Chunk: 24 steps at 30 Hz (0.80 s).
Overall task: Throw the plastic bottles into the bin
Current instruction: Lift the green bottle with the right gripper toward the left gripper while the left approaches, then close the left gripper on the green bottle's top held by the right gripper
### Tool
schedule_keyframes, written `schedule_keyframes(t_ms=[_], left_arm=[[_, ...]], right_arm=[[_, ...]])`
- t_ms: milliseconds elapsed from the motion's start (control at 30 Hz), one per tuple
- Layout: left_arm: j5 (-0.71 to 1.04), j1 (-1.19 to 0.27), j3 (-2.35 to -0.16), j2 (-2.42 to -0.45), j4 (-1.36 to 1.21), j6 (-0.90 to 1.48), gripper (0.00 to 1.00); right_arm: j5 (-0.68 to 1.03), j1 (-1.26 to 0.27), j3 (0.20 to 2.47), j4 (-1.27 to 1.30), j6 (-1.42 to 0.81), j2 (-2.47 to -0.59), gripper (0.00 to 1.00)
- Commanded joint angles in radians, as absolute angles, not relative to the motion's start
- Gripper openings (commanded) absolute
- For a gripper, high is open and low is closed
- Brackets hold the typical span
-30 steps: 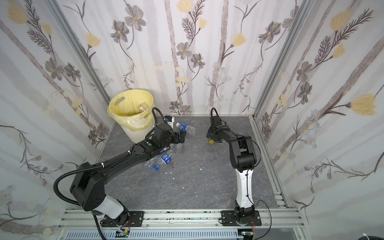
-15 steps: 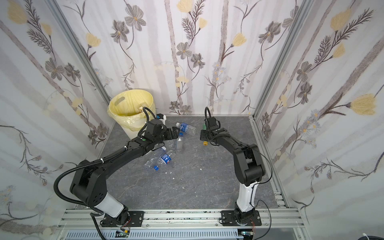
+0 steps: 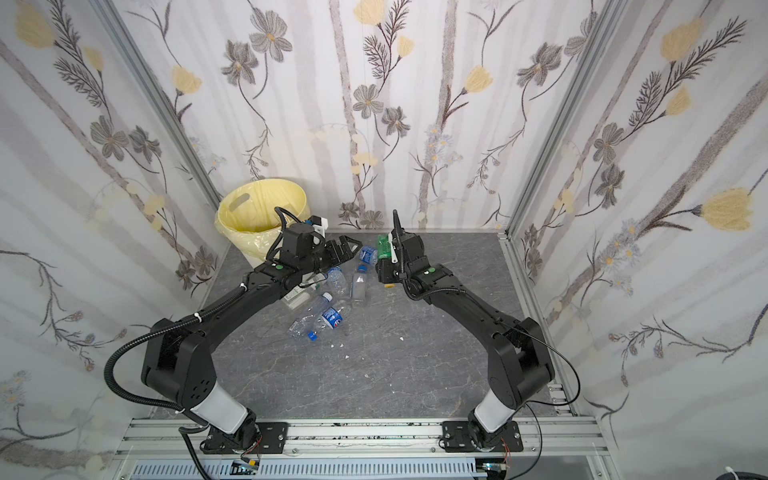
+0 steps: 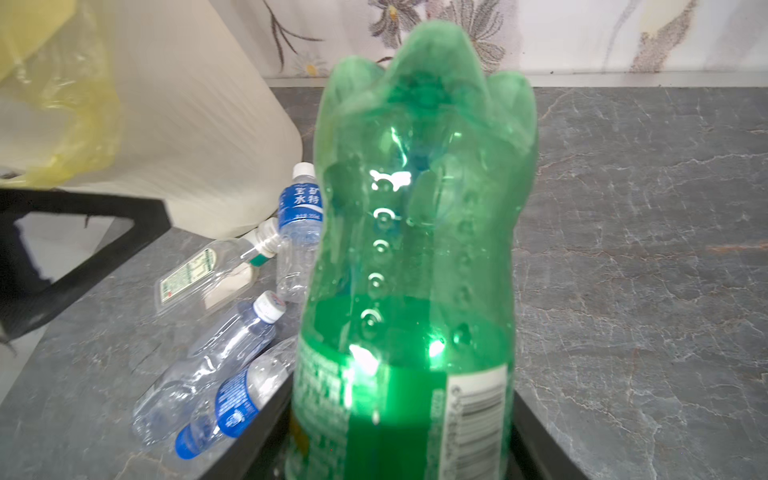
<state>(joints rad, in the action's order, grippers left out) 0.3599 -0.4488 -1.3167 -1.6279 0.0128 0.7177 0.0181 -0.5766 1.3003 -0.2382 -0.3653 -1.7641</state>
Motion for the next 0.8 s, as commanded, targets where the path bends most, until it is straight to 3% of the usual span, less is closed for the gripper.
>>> schedule_keyframes(t_ms=[0, 500, 767], left_arm=[[0.465, -0.446, -1.360, -1.638, -0.012, 0.803, 1.00], [0.574, -0.453, -1.364, -1.642, -0.017, 0.828, 1.00], [0.578, -0.464, -1.374, -1.662, -0.018, 0.821, 0.91]], right_arm=[[0.037, -0.597, 1.284, -0.166, -0.356, -1.731, 0.61], [0.051, -0.665, 1.272, -0.123, -0.364, -1.685, 0.61], [0.062, -0.687, 1.281, -0.121, -0.366, -1.680, 0.61]])
